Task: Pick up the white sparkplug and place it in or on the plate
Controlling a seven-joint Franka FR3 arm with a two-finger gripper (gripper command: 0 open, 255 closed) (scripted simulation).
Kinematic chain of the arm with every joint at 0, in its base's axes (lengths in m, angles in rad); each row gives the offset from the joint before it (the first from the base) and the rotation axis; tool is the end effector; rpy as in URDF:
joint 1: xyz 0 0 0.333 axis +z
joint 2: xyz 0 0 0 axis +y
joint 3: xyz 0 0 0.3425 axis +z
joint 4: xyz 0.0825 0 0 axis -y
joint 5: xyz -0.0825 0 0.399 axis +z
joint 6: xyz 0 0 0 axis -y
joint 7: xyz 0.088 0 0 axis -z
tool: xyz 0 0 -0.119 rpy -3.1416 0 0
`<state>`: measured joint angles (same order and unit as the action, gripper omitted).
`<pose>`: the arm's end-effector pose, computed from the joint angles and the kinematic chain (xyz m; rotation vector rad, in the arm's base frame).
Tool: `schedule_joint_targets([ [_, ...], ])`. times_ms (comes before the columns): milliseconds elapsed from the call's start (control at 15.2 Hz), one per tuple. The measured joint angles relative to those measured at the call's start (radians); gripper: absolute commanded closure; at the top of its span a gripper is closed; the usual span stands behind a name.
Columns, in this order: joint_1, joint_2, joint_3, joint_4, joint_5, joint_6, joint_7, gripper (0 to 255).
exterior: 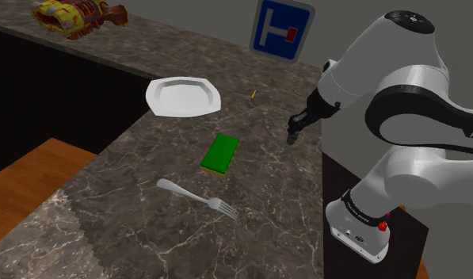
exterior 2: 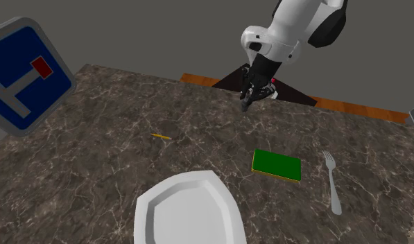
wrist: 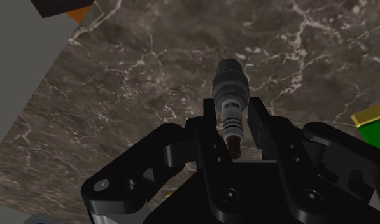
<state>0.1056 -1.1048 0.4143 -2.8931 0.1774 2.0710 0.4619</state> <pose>0.2331 0.1297 0.4446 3.0013 -0.2721 0.4712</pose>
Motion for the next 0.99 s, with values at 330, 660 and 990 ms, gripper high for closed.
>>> schedule_joint_targets([
  [330,-0.014,-0.005,-0.022,0.06,-0.018,-0.063,-0.011,255],
  [660,-0.027,-0.003,-0.042,0.128,-0.035,-0.127,-0.021,255],
  [990,-0.068,0.104,-0.035,0.218,-0.05,-0.105,-0.024,255],
])
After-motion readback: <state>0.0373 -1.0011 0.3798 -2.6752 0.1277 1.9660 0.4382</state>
